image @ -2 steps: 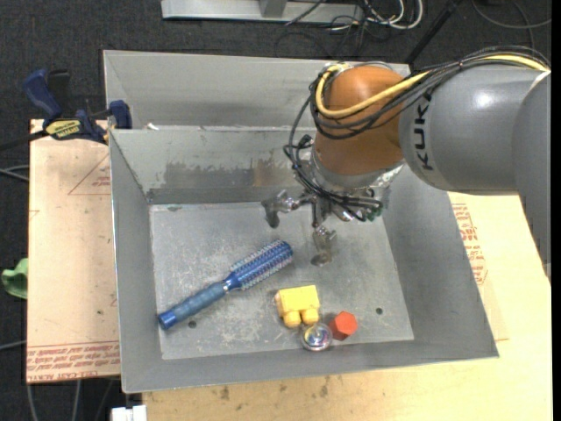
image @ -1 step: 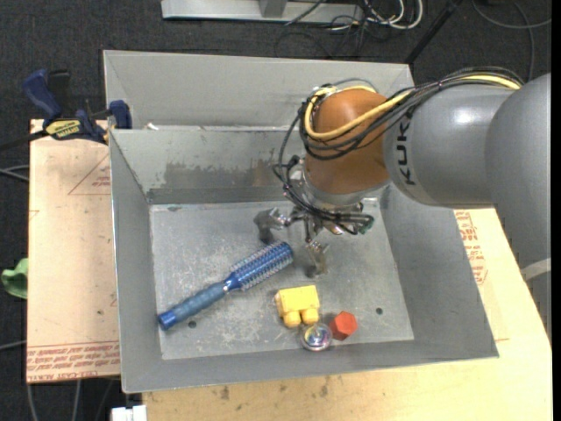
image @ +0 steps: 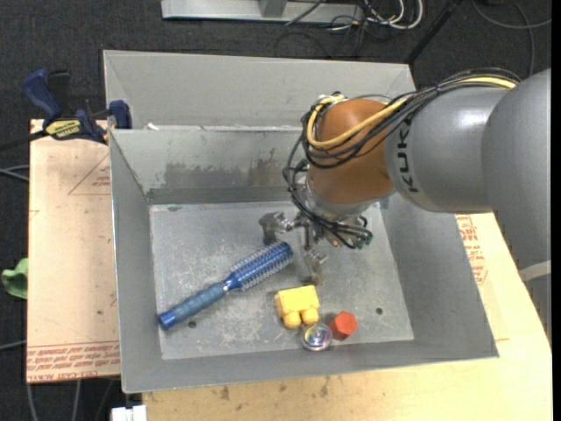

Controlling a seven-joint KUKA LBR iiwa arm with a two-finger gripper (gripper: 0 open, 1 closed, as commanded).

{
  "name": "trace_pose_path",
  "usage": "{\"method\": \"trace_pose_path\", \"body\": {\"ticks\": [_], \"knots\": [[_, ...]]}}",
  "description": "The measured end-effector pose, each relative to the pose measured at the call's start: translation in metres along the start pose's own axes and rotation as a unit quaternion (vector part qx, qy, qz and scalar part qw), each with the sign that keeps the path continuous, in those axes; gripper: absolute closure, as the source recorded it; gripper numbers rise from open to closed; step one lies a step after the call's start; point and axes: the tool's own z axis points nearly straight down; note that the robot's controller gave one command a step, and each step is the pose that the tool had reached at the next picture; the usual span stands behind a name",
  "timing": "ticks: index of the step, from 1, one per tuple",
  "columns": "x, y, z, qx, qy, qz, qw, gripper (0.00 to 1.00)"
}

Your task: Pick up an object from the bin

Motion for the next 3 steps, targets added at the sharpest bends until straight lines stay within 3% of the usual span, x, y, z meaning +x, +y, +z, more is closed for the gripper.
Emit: {"method": "trace_pose_path", "body": {"ticks": [1, 2, 3], "knots": [[-0.0029, -0.0019, -0.0001, 0.0, -0.0004, 0.126, 0.992, 0.0], [0.0035, 0.005, 0.0, 0.0, 0.0, 0.075, 0.9972, 0.0], [0.0034, 0.0048, -0.0004, 0.001, -0.0002, 0.075, 0.9972, 1.0]]}}
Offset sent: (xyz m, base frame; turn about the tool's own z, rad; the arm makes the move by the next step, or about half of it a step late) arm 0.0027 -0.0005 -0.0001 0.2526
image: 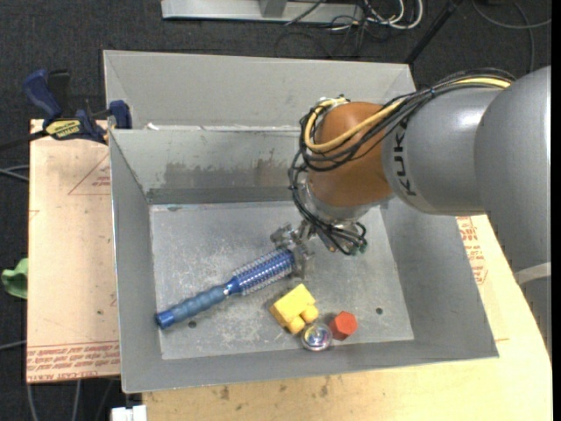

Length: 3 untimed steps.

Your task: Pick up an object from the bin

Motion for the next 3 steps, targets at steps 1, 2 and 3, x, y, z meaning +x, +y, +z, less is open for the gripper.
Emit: {"method": "trace_pose_path", "body": {"ticks": [1, 2, 3], "knots": [[0.021, -0.015, -0.117, 0.002, -0.0035, 0.029, 0.9996, 1.0], [0.021, -0.014, -0.112, 0.0, -0.0003, 0.029, 0.9996, 0.0], [0.085, -0.004, 0.002, -0.002, 0.0032, 0.073, 0.9974, 0.0]]}}
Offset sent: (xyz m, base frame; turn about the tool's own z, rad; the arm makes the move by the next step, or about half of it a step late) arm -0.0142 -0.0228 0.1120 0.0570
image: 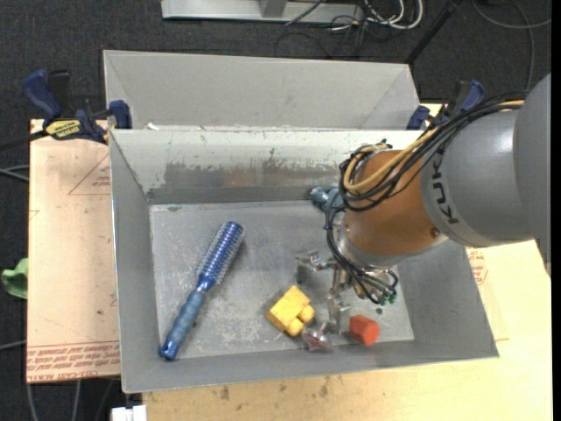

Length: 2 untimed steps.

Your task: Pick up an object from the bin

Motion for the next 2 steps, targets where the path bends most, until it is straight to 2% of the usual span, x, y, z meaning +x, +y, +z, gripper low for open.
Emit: {"method": "trace_pose_path", "body": {"ticks": [1, 2], "knots": [[0.063, -0.069, -0.012, 0.005, -0.0071, -0.164, 0.9865, 0.0], [0.056, -0.129, -0.03, 0.004, -0.0041, -0.139, 0.9903, 0.0]]}}
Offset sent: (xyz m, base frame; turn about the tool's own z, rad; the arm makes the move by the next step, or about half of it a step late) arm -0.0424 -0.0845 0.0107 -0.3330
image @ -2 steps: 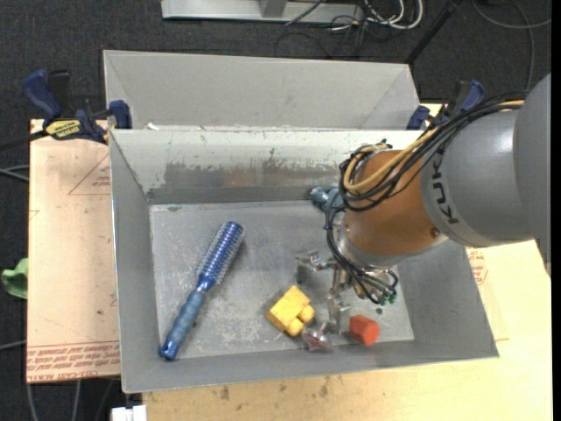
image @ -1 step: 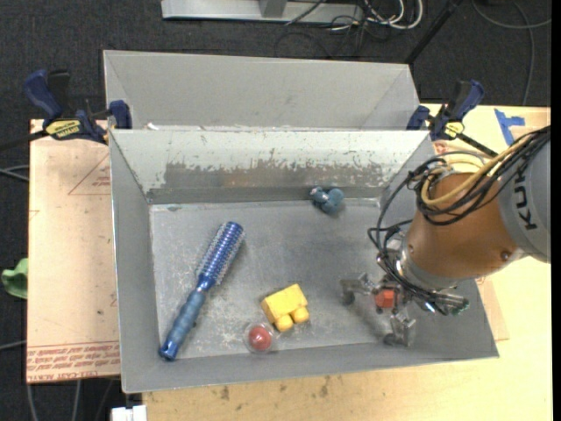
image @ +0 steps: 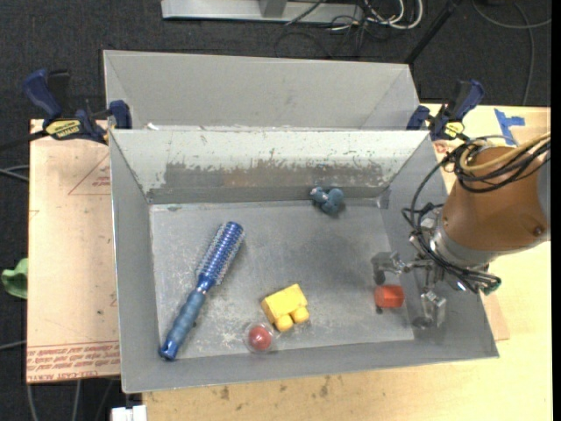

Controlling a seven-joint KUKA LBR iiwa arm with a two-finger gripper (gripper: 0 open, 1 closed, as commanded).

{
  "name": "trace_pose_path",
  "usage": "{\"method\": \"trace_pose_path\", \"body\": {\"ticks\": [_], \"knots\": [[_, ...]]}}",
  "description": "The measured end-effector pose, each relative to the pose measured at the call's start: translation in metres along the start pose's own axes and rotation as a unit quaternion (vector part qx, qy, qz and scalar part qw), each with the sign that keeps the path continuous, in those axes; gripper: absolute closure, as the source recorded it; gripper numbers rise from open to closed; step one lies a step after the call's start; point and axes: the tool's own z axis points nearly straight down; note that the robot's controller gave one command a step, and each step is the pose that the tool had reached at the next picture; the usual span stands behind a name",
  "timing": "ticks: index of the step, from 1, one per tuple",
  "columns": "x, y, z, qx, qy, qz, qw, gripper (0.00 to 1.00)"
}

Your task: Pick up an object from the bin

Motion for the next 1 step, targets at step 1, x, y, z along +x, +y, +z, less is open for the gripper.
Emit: {"method": "trace_pose_path", "body": {"ticks": [1], "knots": [[0.0216, 0.0058, -0.0524, -0.002, 0.0004, -0.109, 0.9941, 0.0]]}}
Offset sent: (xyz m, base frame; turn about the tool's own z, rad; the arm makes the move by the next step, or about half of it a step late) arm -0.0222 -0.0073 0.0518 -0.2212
